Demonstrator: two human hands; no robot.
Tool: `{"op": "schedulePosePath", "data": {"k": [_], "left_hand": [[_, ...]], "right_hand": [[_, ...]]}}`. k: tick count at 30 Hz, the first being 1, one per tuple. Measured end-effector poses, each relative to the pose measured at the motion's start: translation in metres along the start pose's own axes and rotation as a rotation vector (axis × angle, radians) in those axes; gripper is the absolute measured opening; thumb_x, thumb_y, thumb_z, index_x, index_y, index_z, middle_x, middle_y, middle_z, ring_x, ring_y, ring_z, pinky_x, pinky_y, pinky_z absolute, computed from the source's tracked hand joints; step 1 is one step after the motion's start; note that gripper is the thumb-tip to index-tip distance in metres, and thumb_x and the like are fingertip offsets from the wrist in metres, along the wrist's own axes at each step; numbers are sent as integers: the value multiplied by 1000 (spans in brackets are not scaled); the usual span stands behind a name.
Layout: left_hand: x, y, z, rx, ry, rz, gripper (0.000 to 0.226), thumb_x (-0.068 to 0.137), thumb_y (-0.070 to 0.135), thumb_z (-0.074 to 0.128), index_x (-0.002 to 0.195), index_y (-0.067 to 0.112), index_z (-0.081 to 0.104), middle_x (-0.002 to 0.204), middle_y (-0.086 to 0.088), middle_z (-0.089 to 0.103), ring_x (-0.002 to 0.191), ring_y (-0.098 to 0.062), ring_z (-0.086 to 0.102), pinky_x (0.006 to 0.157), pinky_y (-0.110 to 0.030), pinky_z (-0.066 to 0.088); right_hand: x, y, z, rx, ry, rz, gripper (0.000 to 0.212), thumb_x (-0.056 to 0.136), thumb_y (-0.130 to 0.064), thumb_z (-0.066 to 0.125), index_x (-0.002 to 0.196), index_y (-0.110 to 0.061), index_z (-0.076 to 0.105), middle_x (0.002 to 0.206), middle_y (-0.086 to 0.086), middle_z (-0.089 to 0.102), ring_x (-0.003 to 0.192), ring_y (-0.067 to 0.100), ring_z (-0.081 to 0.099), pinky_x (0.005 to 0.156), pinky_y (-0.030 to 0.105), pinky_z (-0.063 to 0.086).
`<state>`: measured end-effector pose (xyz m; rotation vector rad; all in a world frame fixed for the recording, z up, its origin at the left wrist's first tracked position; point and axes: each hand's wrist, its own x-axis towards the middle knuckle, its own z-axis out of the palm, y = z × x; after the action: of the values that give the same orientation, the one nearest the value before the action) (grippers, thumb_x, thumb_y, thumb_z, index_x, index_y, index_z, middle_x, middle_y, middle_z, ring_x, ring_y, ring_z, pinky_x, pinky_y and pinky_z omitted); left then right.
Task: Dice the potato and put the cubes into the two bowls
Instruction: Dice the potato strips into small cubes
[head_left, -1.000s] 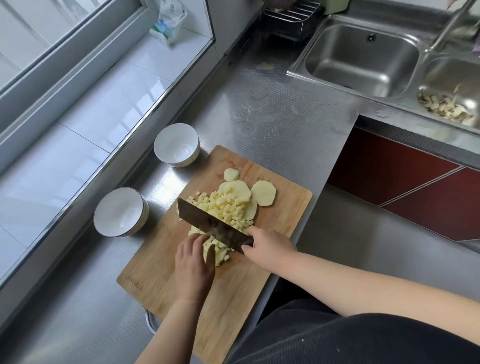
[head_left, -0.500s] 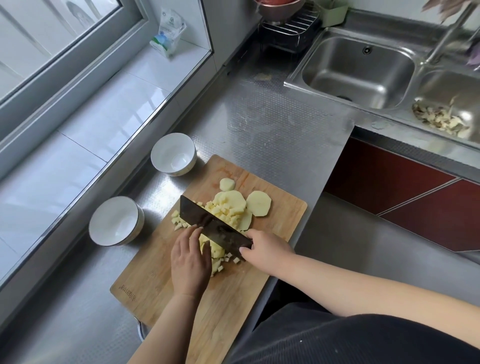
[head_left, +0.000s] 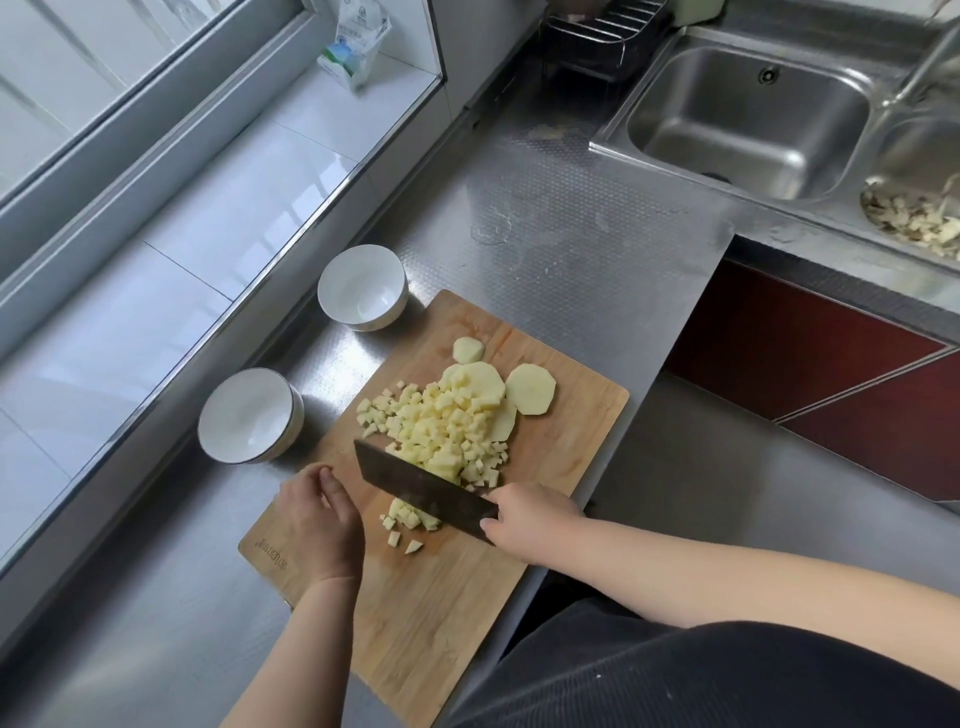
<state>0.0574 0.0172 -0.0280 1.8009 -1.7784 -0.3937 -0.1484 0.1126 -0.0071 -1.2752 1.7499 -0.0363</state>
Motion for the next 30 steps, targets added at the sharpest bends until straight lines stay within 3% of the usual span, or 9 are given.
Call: {"op": "schedulePosePath", "data": {"k": [4, 11, 17, 23, 30], "left_hand": [[4, 3, -4, -53, 55, -28, 17, 98, 8, 45, 96, -1, 58, 92, -16, 55, 89, -26, 46, 77, -20, 26], [6, 1, -1, -81, 46, -8, 31, 98, 24, 35, 101, 3, 57, 95, -14, 57, 92, -26, 50, 78, -32, 38], [9, -4, 1, -87, 32, -37, 25, 99, 22, 37, 102, 6, 56, 95, -4, 52, 92, -22, 49, 79, -32, 38], [11, -1, 4, -76, -15, -56, 20, 101, 15, 41, 105, 4, 57, 100, -9, 55, 91, -12, 43, 79, -31, 35], [9, -9, 7, -79, -70, -41, 33, 97, 28, 35, 103, 6, 58, 99, -10, 57, 96, -29, 52, 82, -36, 39]], "right_hand": [[-3, -7, 11, -119, -75, -70, 31, 99, -37, 45, 110, -13, 61, 109, 10, 63, 99, 32, 60, 68, 31, 41], [-1, -8, 22, -221, -138, -97, 32, 99, -32, 46, 115, -9, 60, 113, 12, 61, 103, 33, 58, 68, 31, 39], [14, -4, 14, -198, -16, -28, 33, 100, -36, 44, 119, -13, 59, 114, 10, 62, 101, 32, 59, 69, 32, 42], [31, 1, 0, -218, 86, 33, 33, 99, -40, 45, 115, -15, 60, 111, 8, 62, 100, 31, 60, 68, 32, 44], [37, 4, -7, -258, 147, -10, 31, 101, -38, 43, 117, -16, 60, 111, 8, 62, 99, 31, 60, 67, 32, 43]]}}
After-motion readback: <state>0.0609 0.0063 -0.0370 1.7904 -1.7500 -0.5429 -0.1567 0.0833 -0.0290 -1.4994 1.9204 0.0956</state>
